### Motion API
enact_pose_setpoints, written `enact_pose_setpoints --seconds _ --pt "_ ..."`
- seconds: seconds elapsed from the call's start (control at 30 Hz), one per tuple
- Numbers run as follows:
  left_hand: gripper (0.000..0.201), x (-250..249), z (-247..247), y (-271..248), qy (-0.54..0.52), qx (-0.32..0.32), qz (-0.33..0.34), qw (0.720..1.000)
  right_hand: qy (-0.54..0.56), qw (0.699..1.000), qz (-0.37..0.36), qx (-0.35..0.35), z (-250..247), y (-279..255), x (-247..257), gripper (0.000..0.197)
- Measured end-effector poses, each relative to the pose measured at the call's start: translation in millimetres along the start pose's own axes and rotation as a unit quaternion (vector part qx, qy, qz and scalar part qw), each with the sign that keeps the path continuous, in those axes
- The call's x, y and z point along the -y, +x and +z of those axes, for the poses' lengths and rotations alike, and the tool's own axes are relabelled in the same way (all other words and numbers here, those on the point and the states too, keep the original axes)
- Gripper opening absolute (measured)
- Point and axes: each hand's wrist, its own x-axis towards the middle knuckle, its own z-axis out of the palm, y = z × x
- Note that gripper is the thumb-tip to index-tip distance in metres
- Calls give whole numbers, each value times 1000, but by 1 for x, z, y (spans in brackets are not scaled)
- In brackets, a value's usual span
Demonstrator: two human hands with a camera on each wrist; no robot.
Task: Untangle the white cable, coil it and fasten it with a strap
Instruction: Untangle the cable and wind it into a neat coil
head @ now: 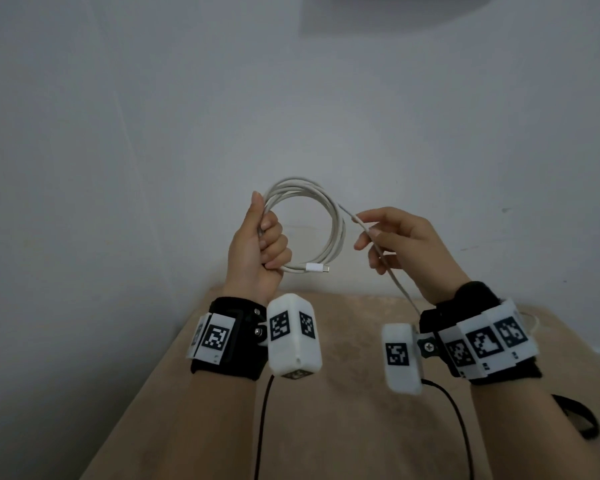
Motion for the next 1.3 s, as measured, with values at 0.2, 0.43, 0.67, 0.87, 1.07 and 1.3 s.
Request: enact_pose_setpoints --seconds 0.2,0.43,0.67,0.87,1.07,1.3 --pt "47 4 5 0 8 5 -10 1000 -4 999 10 -49 18 3 -2 25" --pt "48 10 15 -2 -5 15 -6 1000 -30 999 30 -9 30 -3 2 28" --pt "48 12 16 -1 -34 32 -25 999 24 1000 7 -19 32 -2 4 10" --pt "48 14 15 0 -46 61 -59 995 48 999 9 -5 28 0 3 20" --pt "48 13 13 1 -45 99 -79 991 36 999 12 -4 25 2 2 16" --pt "40 7 6 0 25 109 -102 988 -37 999 -17 10 24 0 2 14"
